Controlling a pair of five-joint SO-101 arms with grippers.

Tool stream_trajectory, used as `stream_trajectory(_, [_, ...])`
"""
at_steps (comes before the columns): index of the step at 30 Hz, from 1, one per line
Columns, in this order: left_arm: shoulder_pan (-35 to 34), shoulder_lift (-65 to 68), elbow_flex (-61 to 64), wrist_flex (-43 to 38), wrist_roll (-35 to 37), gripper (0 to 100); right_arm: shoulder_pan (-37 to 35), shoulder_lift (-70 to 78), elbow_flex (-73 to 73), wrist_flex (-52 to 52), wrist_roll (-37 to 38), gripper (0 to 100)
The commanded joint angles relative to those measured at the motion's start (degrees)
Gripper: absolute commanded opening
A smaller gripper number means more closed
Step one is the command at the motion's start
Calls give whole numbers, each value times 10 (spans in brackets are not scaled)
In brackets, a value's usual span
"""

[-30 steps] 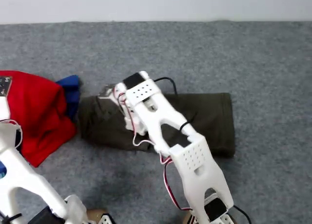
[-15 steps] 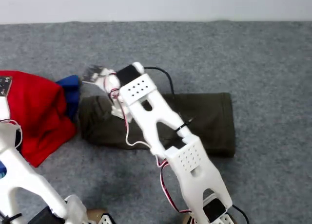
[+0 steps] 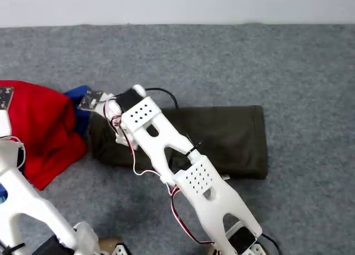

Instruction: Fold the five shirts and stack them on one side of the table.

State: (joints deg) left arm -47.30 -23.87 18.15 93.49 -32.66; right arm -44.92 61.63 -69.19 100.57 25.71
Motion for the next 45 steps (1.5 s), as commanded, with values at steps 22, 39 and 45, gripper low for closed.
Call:
stream_trajectory(22, [-62,-88,-33,70,12,16,335,-463,442,20,-149,184])
stream_trajectory(39, [-65,-171,41,69,11,16,439,-459,630,-198,-224,298])
stream_trajectory(45, [-65,-171,41,69,11,16,460,-459,743,-309,-224,297])
